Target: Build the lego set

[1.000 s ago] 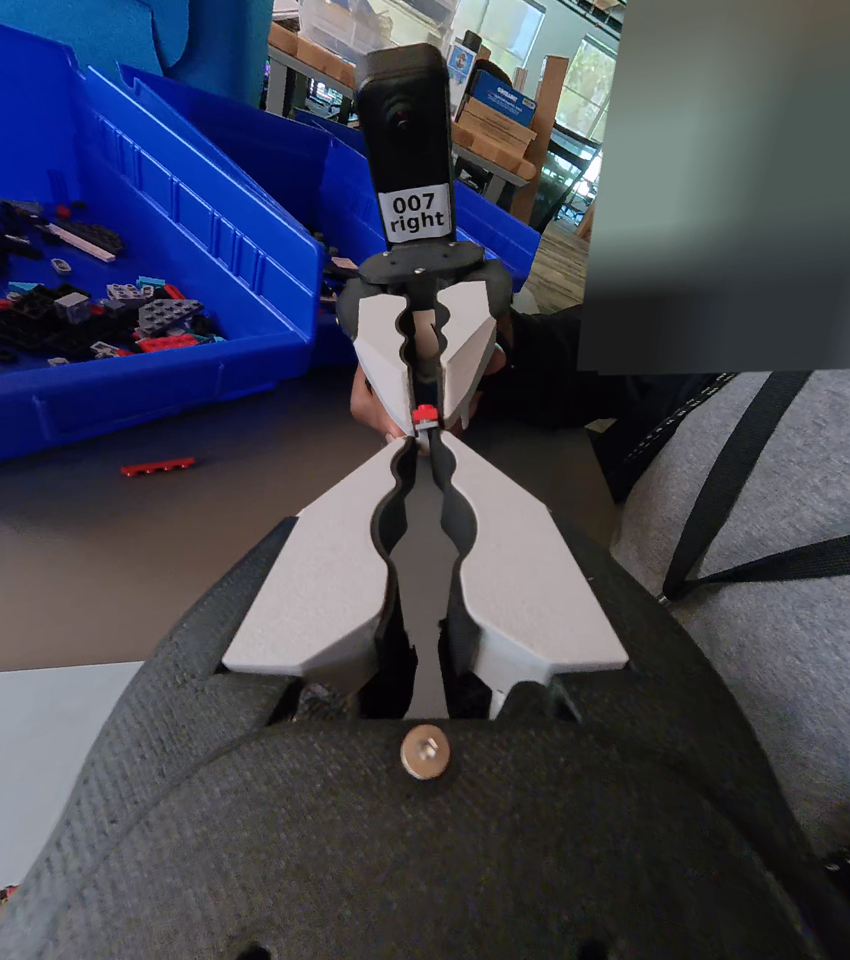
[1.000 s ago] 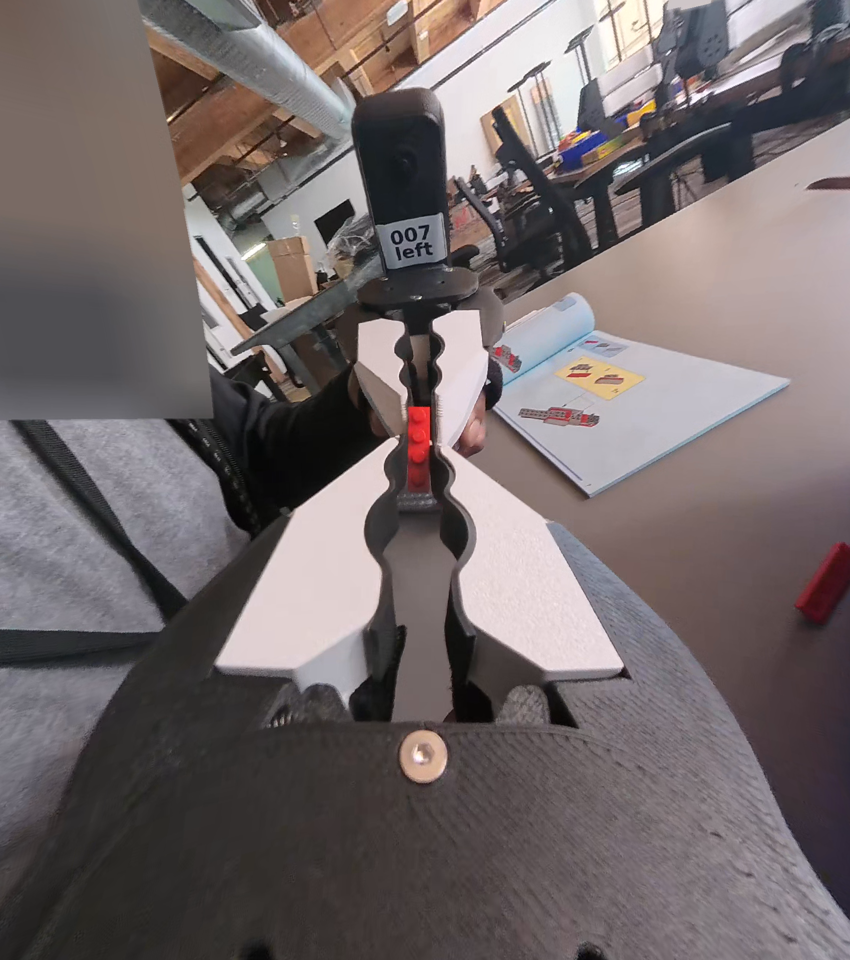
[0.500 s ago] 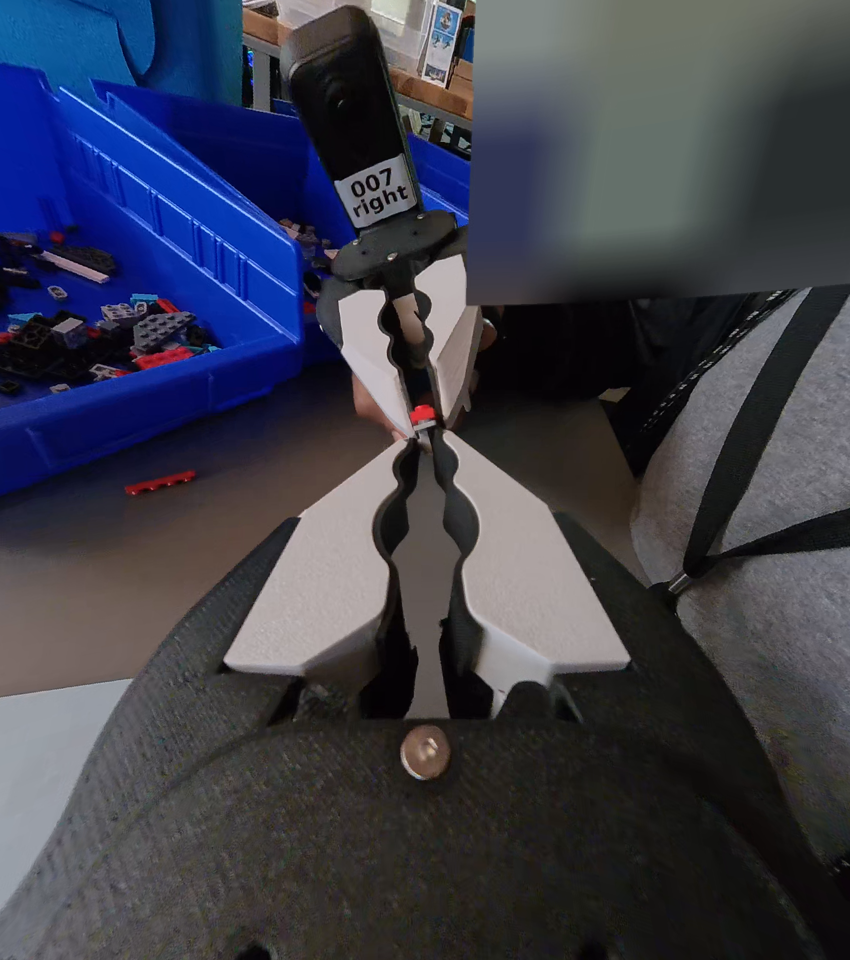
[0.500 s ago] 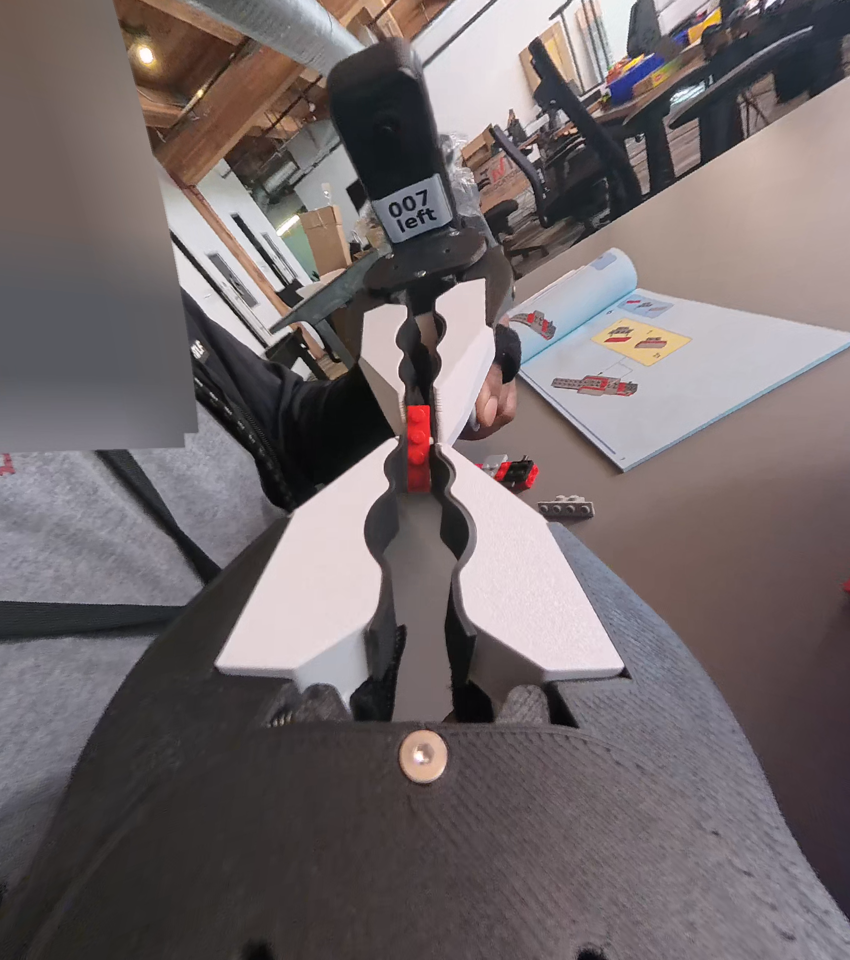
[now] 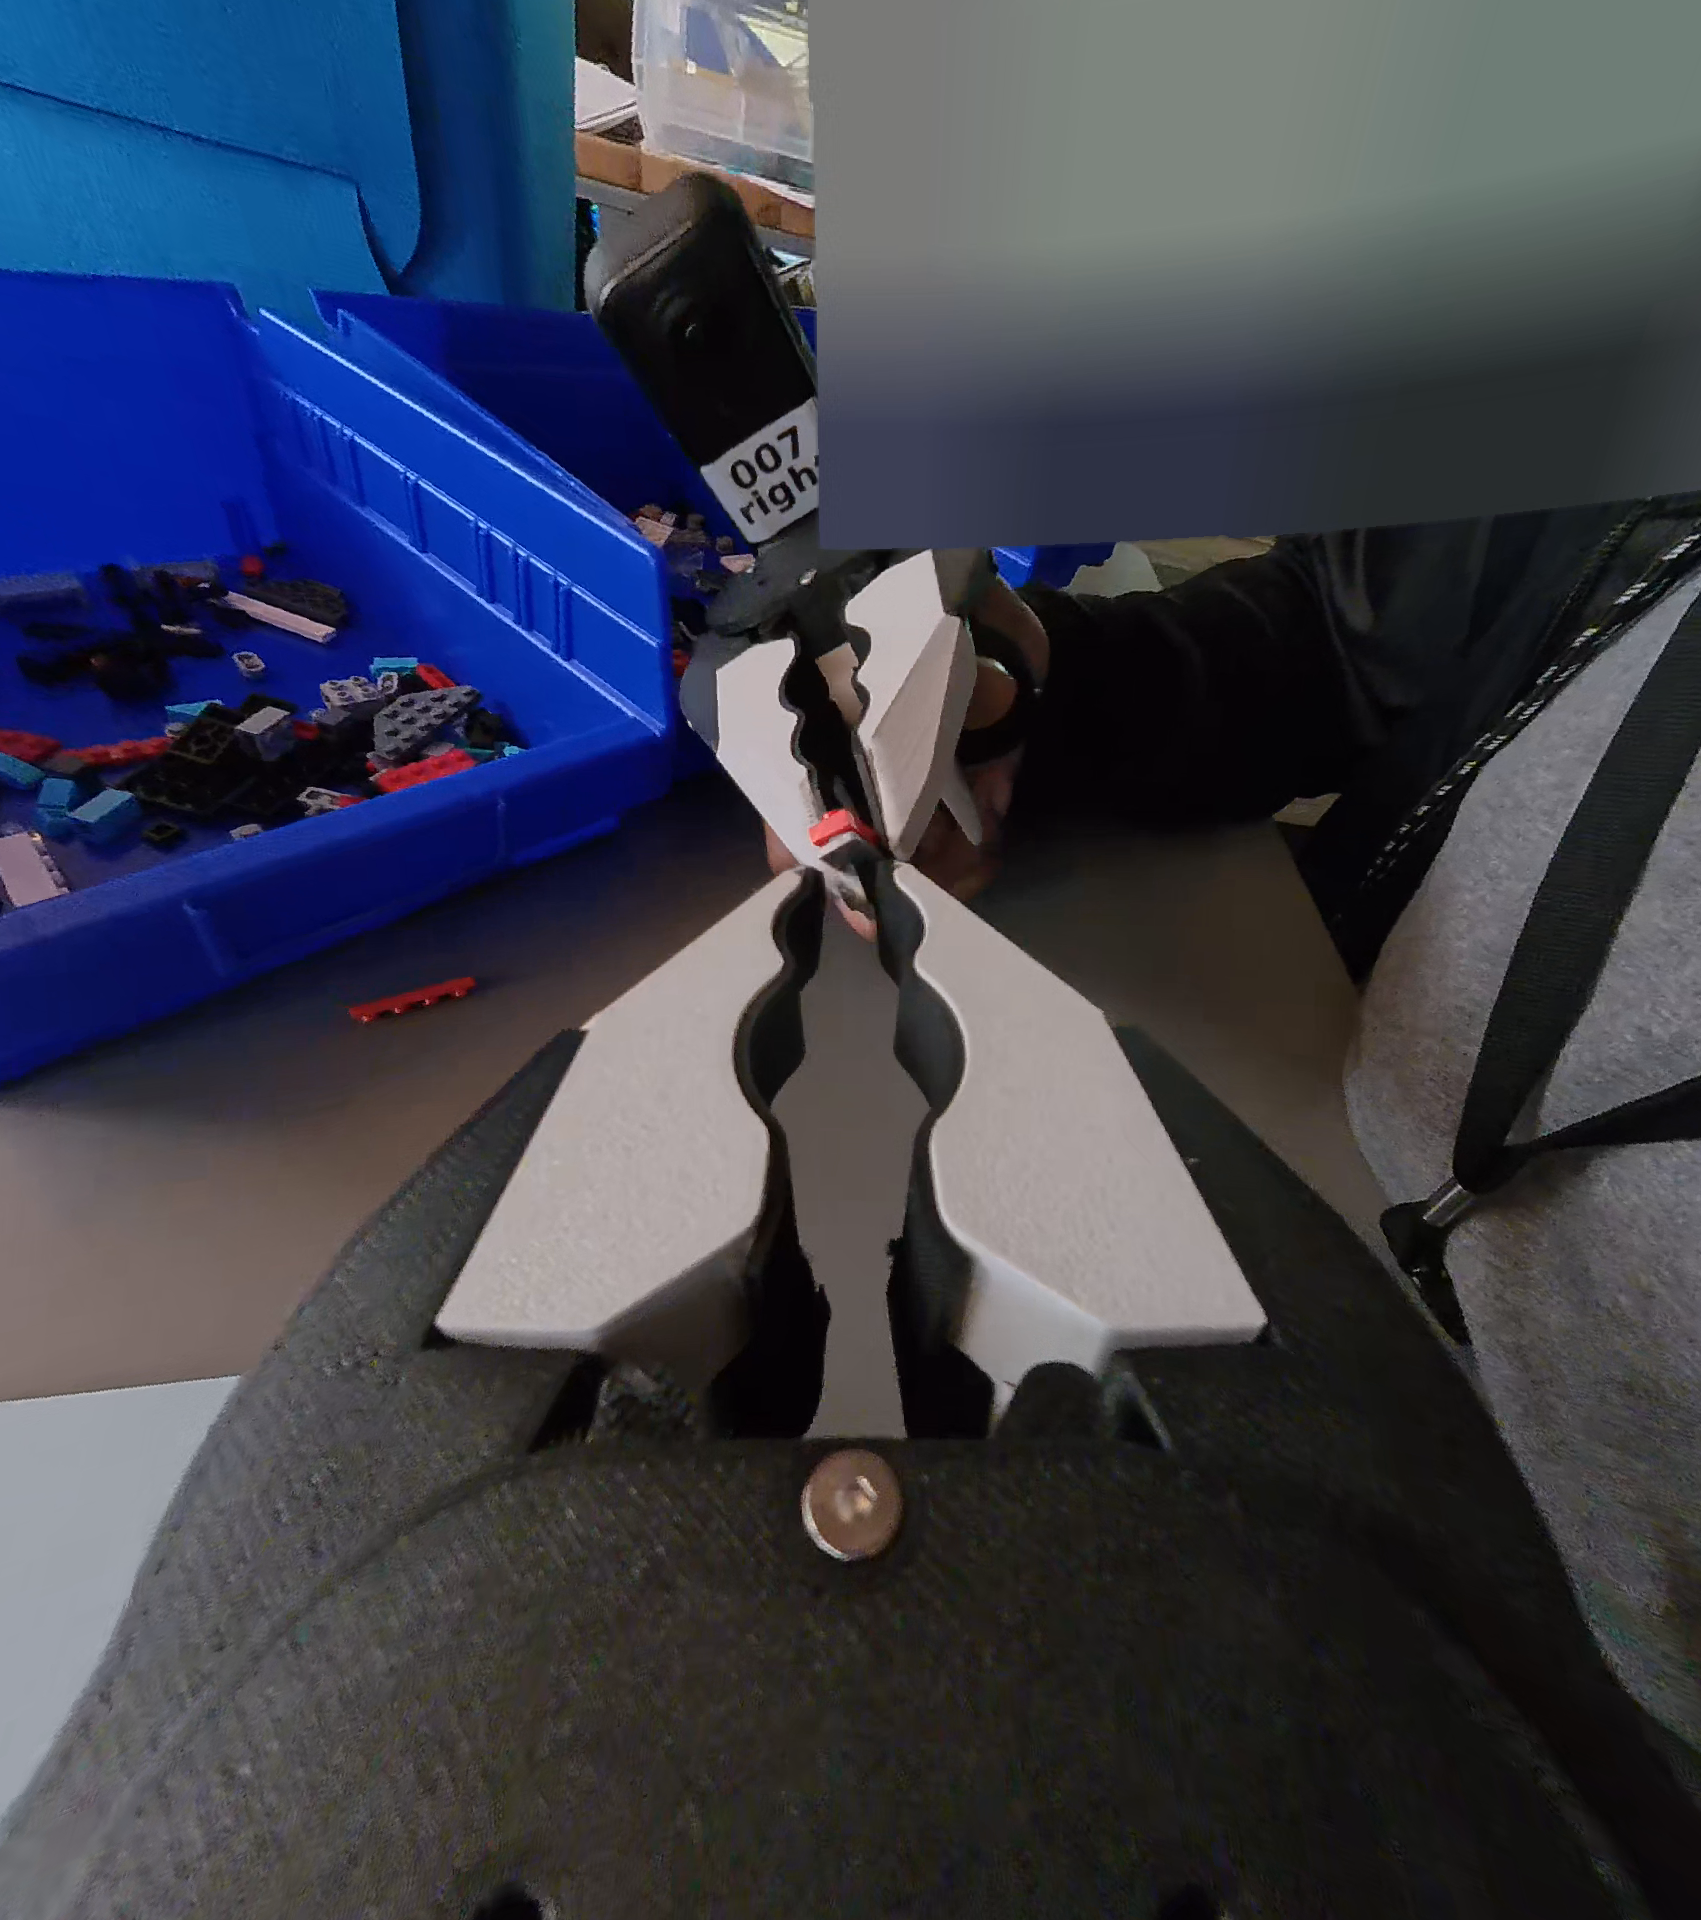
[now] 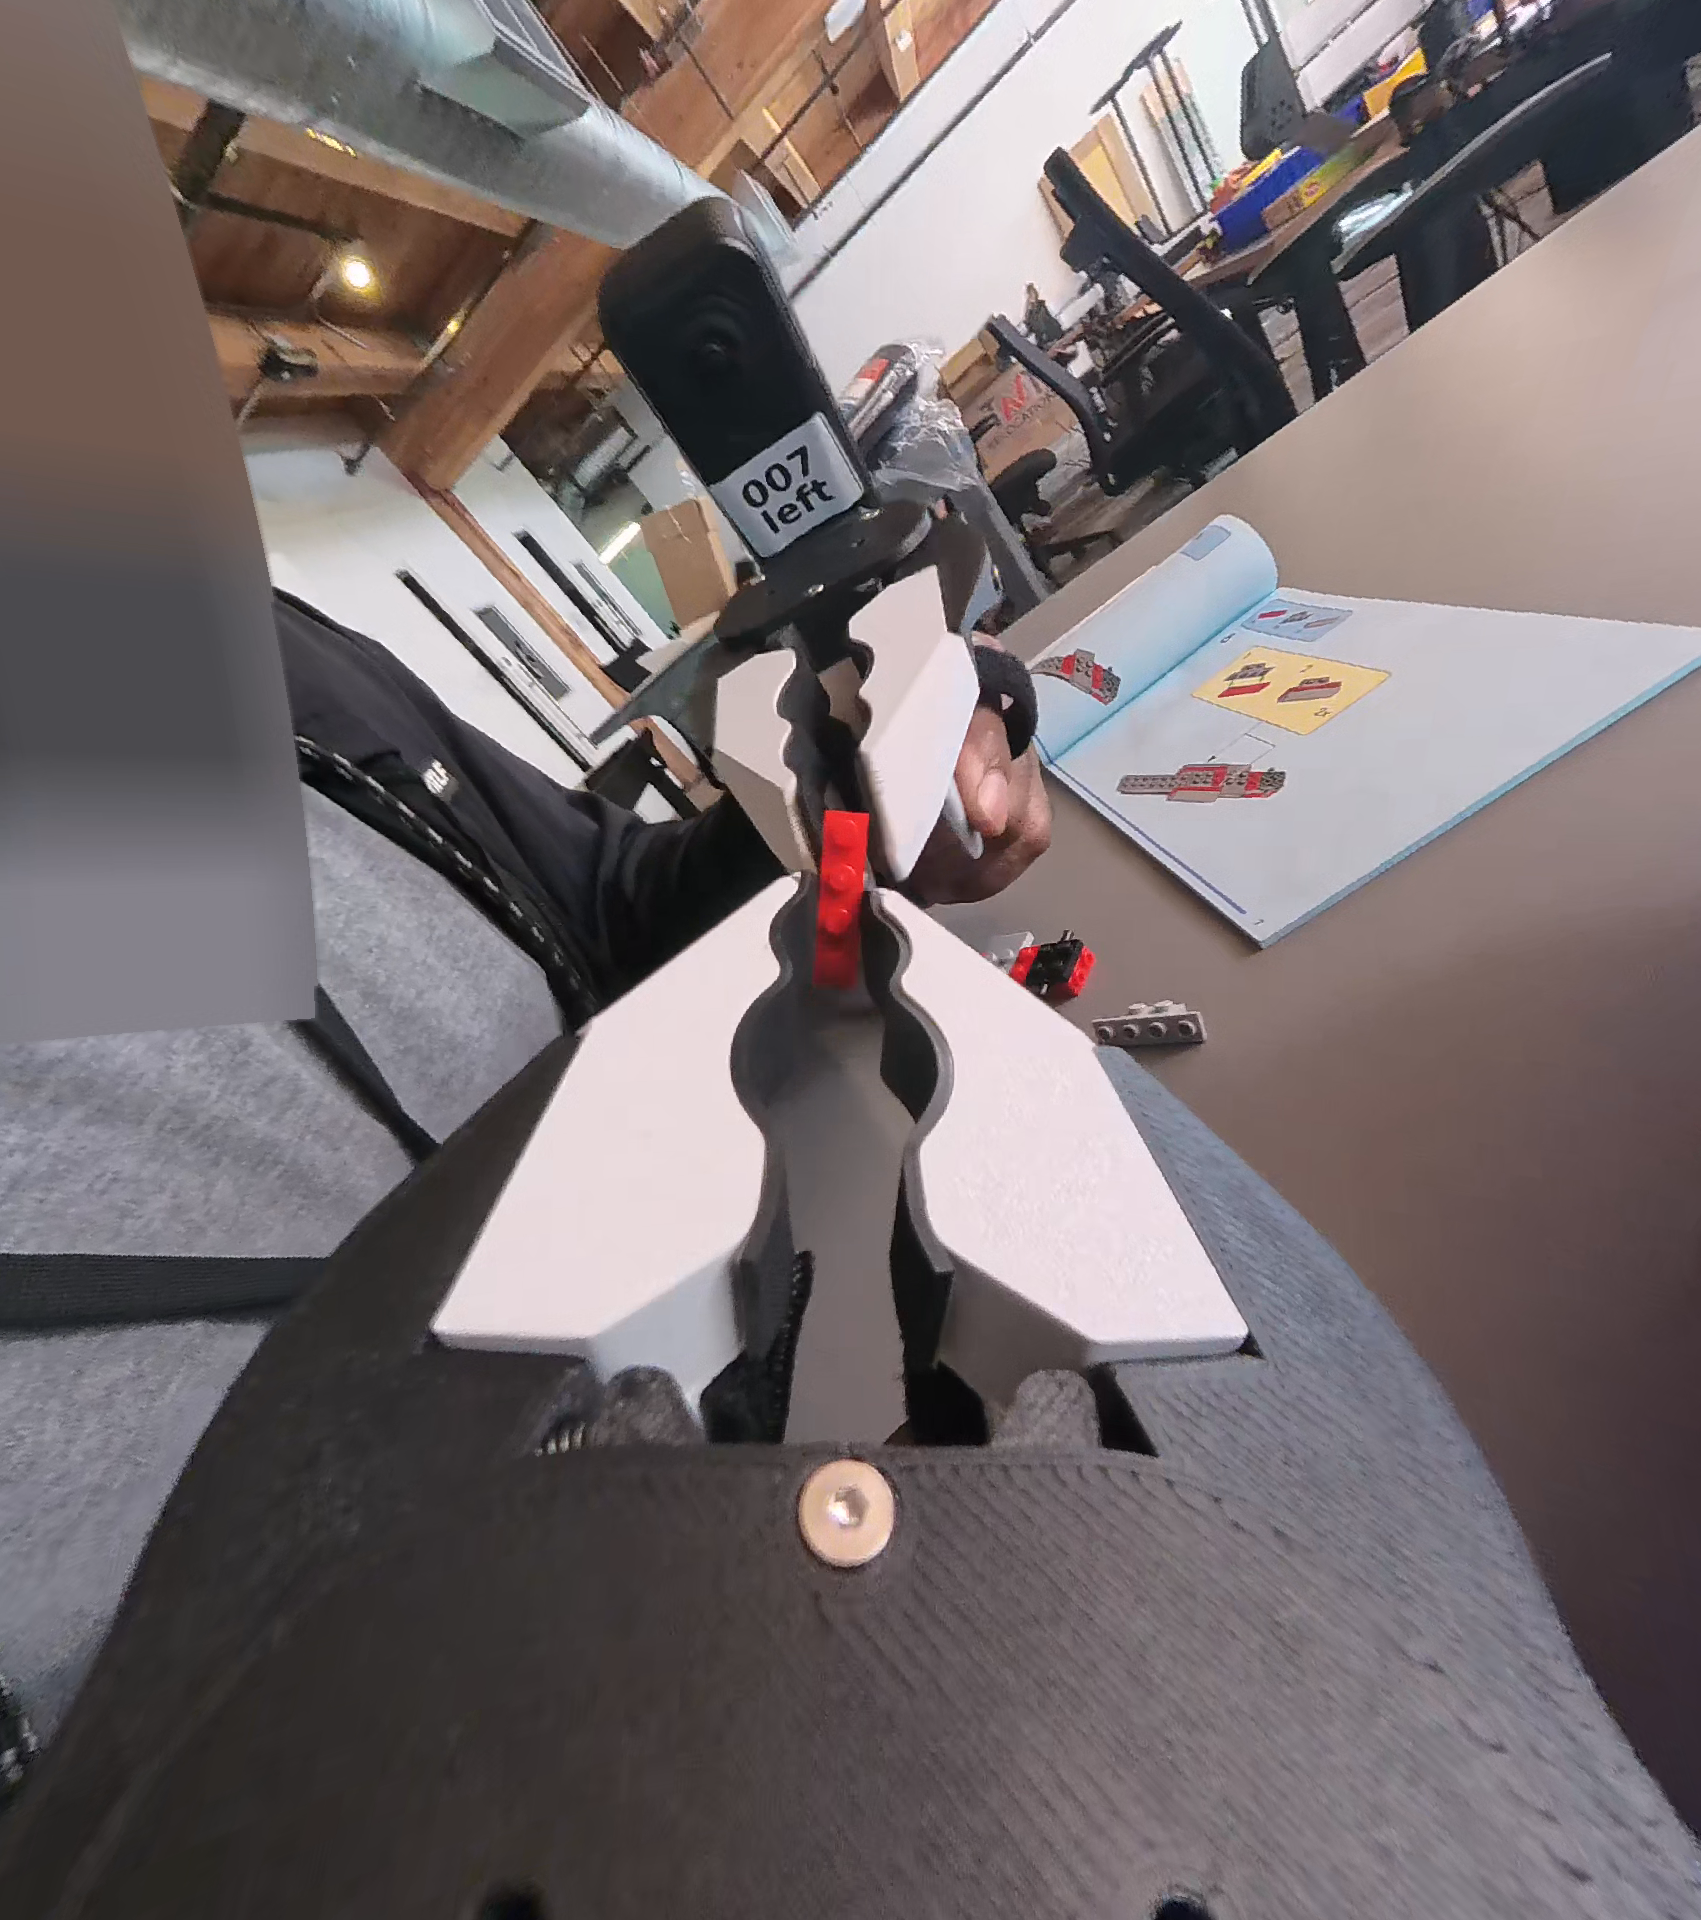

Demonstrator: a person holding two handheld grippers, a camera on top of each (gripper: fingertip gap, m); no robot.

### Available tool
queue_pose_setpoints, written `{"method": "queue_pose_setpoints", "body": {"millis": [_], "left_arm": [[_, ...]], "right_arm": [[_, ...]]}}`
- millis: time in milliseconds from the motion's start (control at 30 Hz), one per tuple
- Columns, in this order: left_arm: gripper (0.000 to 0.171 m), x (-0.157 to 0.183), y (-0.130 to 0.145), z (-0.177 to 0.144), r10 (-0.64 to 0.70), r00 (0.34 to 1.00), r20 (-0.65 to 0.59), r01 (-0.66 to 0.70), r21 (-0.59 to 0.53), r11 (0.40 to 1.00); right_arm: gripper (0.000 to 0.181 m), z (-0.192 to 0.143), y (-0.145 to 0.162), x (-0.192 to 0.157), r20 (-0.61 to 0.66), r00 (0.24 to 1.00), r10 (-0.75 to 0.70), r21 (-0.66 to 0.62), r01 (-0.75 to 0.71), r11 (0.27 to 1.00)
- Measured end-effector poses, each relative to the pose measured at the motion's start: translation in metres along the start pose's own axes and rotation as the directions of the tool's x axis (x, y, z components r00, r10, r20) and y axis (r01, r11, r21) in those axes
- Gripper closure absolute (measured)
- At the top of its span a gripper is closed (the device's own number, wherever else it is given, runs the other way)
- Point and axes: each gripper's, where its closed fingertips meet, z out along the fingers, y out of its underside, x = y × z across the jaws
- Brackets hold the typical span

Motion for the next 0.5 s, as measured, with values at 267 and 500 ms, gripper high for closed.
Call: {"method": "queue_pose_setpoints", "body": {"millis": [267,500], "left_arm": [[0.149,-0.0024,-0.0028,-0.0013,0.010,1.000,0.019,-0.010,0.022,1.000],[0.144,0.0061,-0.0024,-0.0041,0.113,0.994,-0.010,-0.113,0.026,0.993]], "right_arm": [[0.172,-0.0004,-0.0007,-0.0017,0.055,0.995,0.080,0.021,-0.081,0.997],[0.172,0.0034,0.0050,-0.0092,0.110,0.985,0.133,-0.013,-0.132,0.991]]}}
